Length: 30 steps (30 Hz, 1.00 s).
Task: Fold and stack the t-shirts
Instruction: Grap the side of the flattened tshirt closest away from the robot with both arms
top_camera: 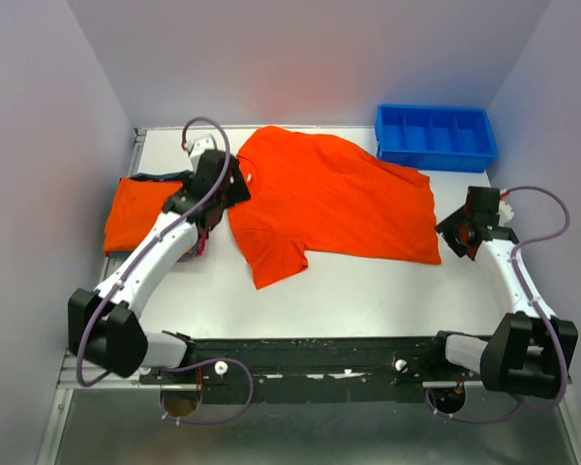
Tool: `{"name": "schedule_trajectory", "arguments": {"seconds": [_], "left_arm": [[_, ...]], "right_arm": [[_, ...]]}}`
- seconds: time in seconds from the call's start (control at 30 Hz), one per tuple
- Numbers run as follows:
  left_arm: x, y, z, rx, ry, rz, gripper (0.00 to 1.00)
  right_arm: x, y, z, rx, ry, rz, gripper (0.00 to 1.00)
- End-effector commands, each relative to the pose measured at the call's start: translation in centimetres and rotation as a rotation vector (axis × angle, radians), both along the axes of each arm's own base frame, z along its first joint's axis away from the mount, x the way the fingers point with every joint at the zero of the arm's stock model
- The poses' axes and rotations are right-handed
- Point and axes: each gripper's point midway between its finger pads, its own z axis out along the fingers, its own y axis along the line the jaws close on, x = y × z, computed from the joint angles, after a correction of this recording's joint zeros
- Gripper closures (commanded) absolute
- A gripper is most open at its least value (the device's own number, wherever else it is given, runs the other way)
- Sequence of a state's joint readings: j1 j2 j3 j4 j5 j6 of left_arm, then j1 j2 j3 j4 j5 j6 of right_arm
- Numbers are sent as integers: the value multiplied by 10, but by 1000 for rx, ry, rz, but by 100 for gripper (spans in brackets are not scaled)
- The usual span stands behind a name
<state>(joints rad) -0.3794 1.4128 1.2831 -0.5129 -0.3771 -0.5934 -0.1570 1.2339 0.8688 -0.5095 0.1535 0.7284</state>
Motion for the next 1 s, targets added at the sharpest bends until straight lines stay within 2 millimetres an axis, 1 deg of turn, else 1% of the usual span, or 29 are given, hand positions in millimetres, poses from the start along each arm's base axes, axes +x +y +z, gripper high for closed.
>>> {"name": "schedule_trajectory", "arguments": {"seconds": [0.0,0.07,0.2,0.3,0.47,0.53,0.63,0.73,0.87,0.93,0.97], "left_arm": [[-58,-3,-65,-117,96,25,14],[-82,1,-78,-141,111,21,15],[-111,-3,-93,-194,140,-19,16],[-127,-6,-100,-223,164,-36,16],[-145,-22,-109,-250,200,-94,18],[-152,-28,-116,-233,235,-101,18],[-163,-36,-127,-208,286,-90,20],[-171,-41,-138,-203,327,-71,22],[-178,-43,-148,-204,362,-50,25],[-182,-44,-153,-209,377,-48,26],[-183,-44,-155,-208,381,-49,27]], "right_arm": [[-26,-6,-18,-6,-12,-91,43],[-31,-6,-27,1,-4,-100,44],[-32,-3,-52,57,49,-114,46],[-31,-4,-69,93,93,-126,48],[-26,-7,-88,125,123,-156,51],[-22,-7,-93,137,127,-164,53],[-21,-4,-99,163,145,-168,60],[-24,-1,-103,175,150,-165,74],[-30,1,-95,169,123,-159,74],[-32,2,-92,166,114,-146,65],[-34,3,-92,167,111,-141,64]]}}
